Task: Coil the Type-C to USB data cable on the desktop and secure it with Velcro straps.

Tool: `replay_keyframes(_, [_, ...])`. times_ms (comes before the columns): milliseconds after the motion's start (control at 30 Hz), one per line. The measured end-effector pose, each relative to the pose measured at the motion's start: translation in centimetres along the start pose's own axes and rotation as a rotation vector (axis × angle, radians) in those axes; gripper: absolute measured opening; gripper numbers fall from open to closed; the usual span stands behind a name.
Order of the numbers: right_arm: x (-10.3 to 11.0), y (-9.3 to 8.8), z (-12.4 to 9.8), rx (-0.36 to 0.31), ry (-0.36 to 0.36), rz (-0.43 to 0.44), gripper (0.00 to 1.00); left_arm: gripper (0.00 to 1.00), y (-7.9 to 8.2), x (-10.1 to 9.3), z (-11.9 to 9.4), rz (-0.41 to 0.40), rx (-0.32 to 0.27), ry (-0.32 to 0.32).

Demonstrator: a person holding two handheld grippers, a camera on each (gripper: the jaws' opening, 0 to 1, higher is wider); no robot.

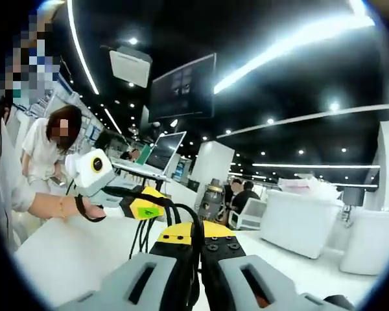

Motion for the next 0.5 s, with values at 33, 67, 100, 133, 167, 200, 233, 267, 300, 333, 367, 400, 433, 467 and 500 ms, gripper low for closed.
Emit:
replay_keyframes(33, [0.2,0.0,0.0,-0.002,0.011,0.015,0.02,0.10,0.1,0.0,0.0,0.018,0.002,0.000])
replay_keyframes(67, [0.6,0.0,0.0,-0.001,0.043,0.034,0.02,0.11,0.1,-0.1,0.1,0.042,0.007,-0.001])
replay_keyframes(100, [0.7,0.0,0.0,0.003,0.054,0.043,0.02,0.11,0.1,-0.2,0.1,0.061,0.011,-0.004])
replay_keyframes(133, [0.8,0.0,0.0,0.001,0.059,0.051,0.02,0.11,0.1,-0.3,0.1,0.075,0.017,-0.001])
replay_keyframes(167, [1.1,0.0,0.0,0.000,0.088,0.082,0.02,0.11,0.1,-0.3,0.1,0.100,0.025,0.002])
replay_keyframes(200, [1.2,0.0,0.0,-0.001,0.098,0.096,0.02,0.11,0.1,-0.3,0.1,0.110,0.027,0.001])
replay_keyframes(233, [1.4,0.1,-0.1,-0.009,0.111,0.127,0.02,0.11,0.2,-0.4,0.1,0.115,0.026,-0.001])
replay_keyframes(267, [1.6,0.1,-0.1,-0.016,0.135,0.162,0.02,0.12,0.2,-0.4,0.1,0.117,0.025,-0.002])
replay_keyframes(300, [1.9,0.1,-0.1,-0.018,0.161,0.203,0.02,0.12,0.2,-0.4,0.1,0.117,0.024,-0.003])
replay_keyframes(333, [2.0,0.1,-0.1,-0.019,0.182,0.230,0.02,0.12,0.3,-0.5,0.1,0.121,0.023,-0.004])
replay_keyframes(367, [2.3,0.0,-0.1,-0.016,0.214,0.263,0.02,0.13,0.4,-0.5,0.1,0.129,0.021,-0.008])
replay_keyframes(400, [2.3,0.0,-0.1,-0.018,0.224,0.288,0.02,0.13,0.5,-0.7,0.1,0.139,0.021,-0.009])
replay_keyframes(433, [2.4,0.0,-0.1,-0.017,0.240,0.316,0.02,0.13,0.5,-0.8,0.1,0.158,0.026,-0.012])
replay_keyframes(467, [2.5,0.0,-0.1,-0.015,0.260,0.335,0.02,0.13,0.5,-0.9,0.1,0.182,0.035,-0.014])
replay_keyframes(500, [2.3,-0.2,-0.1,-0.012,0.253,0.334,0.02,0.12,0.5,-0.9,0.2,0.193,0.043,-0.014])
Point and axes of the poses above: the point that each gripper's makers call its tool centre point, and the gripper's own axes: z roughly forward along the fingers, x roughly to its left, y roughly out of its top, the point moved 6 cm from there along -z, roughly backward along the fingers, and after that the axes turned 5 degrees about -y, right-handed, at the moved point
